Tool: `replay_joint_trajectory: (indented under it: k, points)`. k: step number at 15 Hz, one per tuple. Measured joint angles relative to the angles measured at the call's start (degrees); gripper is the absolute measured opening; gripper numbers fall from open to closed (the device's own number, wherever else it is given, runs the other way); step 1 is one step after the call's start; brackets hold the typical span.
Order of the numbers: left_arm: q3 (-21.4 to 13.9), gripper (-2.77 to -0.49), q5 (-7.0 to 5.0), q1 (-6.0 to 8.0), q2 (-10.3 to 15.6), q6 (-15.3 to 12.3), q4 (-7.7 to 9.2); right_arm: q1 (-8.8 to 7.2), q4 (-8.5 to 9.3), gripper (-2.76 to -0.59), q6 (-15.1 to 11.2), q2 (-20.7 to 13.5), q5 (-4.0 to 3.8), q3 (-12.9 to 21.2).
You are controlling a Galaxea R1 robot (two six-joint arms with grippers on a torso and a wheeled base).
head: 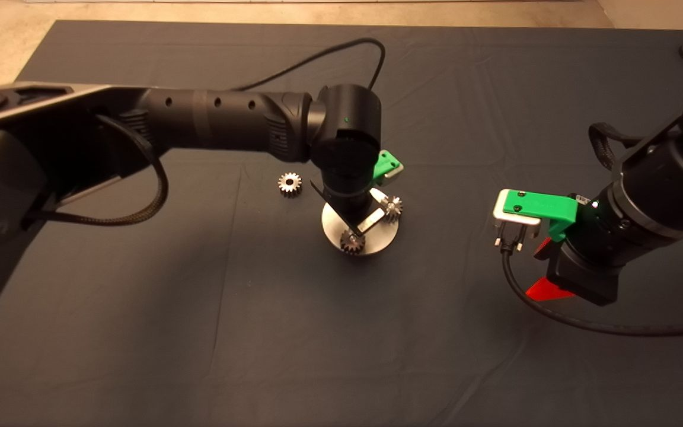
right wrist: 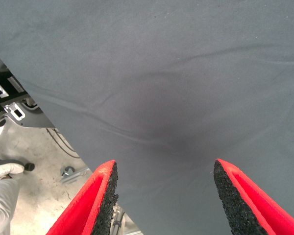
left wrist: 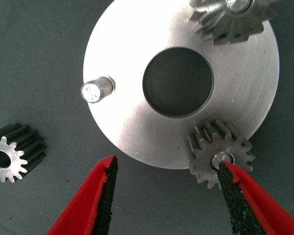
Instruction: Install three planetary gears onto the carrier pins
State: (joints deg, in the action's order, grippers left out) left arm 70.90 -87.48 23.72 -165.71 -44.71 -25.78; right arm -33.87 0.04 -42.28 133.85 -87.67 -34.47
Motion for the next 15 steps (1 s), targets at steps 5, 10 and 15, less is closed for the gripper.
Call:
replay_joint_trajectory:
  k: [5,10,15]
  points:
    - [0.4,-1.82,0.19,0.39,2.58,1.91,2.28,0.02,0.01,-1.92,0.0,0.11,0.0,0.01]
    - [4.71,-1.82,0.02,0.45,5.25,7.46,2.46,0.0,0.01,-1.92,0.0,0.46,0.09,0.02]
    - [12.3,-1.82,0.05,0.44,5.2,13.69,2.5,0.02,0.03,-1.92,0.0,0.6,0.0,0.02]
